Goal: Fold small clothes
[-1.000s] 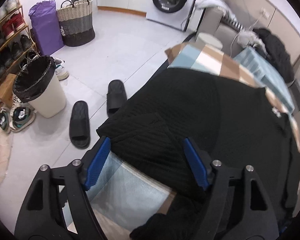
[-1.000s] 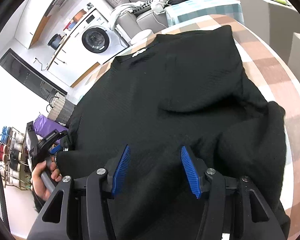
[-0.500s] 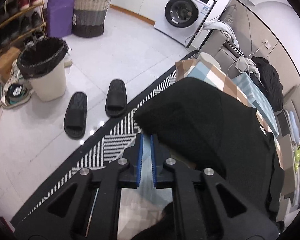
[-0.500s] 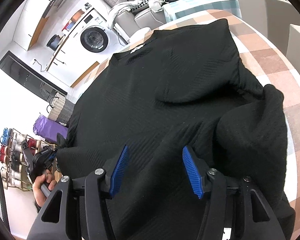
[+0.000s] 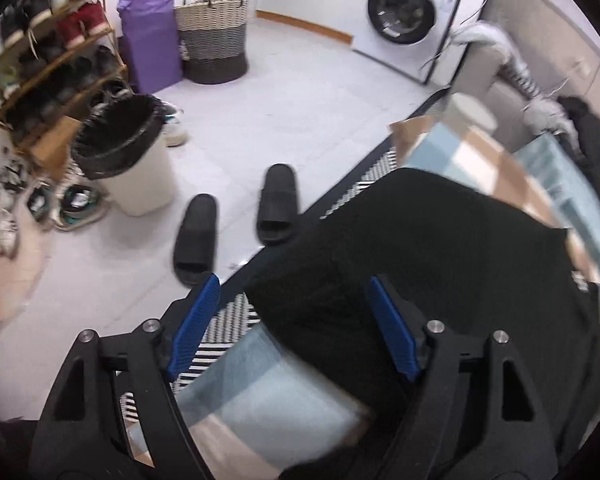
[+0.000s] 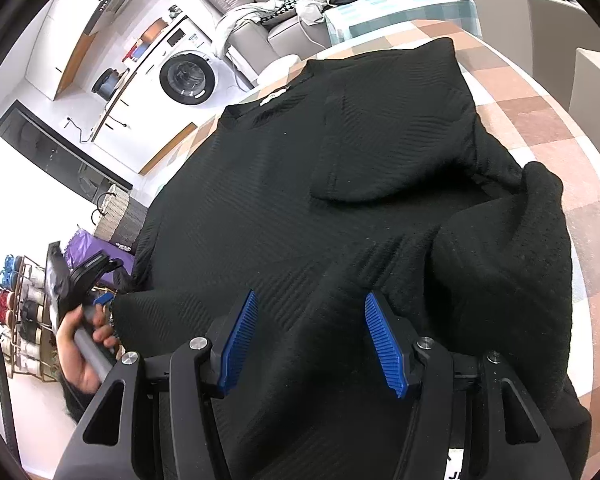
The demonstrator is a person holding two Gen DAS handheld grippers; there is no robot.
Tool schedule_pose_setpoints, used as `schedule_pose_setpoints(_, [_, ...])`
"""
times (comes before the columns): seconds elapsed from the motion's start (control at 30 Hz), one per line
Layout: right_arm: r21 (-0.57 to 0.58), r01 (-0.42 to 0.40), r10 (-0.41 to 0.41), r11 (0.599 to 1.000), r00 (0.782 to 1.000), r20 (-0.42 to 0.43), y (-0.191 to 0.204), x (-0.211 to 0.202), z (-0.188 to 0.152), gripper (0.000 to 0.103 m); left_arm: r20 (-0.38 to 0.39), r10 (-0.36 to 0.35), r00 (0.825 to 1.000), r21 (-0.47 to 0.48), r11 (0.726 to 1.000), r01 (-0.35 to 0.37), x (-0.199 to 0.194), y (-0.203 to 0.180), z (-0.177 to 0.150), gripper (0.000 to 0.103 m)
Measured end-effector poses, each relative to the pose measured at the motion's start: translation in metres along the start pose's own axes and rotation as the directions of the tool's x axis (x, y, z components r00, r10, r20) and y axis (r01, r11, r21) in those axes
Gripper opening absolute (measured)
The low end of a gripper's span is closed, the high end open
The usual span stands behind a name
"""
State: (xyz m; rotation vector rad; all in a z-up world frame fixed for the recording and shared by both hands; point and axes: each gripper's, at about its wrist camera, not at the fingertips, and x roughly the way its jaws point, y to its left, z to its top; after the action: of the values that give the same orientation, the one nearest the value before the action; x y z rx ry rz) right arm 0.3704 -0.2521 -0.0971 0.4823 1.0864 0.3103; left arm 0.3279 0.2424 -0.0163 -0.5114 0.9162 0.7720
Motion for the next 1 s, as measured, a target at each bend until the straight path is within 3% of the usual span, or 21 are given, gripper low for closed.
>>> schedule_pose_setpoints(0.1, [0.004, 0.004, -0.004, 1.000, 1.000, -0.009, -0.002, 0.004, 0.000, 0.057, -0.052, 0.043, 0.998, 0.021, 0.999, -0.042, 0.015, -0.004, 0.001, 0.075])
schedule_pose_setpoints(0.27, [-0.004, 0.007, -0.007, 1.000, 1.000, -0.008, 0.000, 0.004, 0.000, 0.057, -0.048, -0.009, 0.999, -0.044, 0.999, 0.007, 0.004, 0.030, -0.017, 0.075])
schedule_pose_setpoints(0.37, [-0.009, -0.004, 0.004, 1.000, 1.000, -0.011, 0.003, 0.008, 0.000, 0.057, -0.078, -0.097, 0.992, -0.119, 0.989, 0.087, 0.000, 0.059, -0.031, 0.072])
schedule_pose_setpoints(0.57, [-0.028, -0.016, 0.015, 0.999, 1.000, -0.026, 0.008, 0.013, -0.003, 0.059, -0.093, -0.249, 0.964, -0.216, 0.950, 0.225, 0.005, 0.085, -0.037, 0.043])
schedule_pose_setpoints(1.0, [-0.018, -0.012, 0.011, 1.000, 1.000, -0.028, 0.005, 0.011, -0.008, 0.059, -0.117, -0.410, 0.904, -0.386, 0.858, 0.339, -0.014, 0.140, -0.065, 0.050])
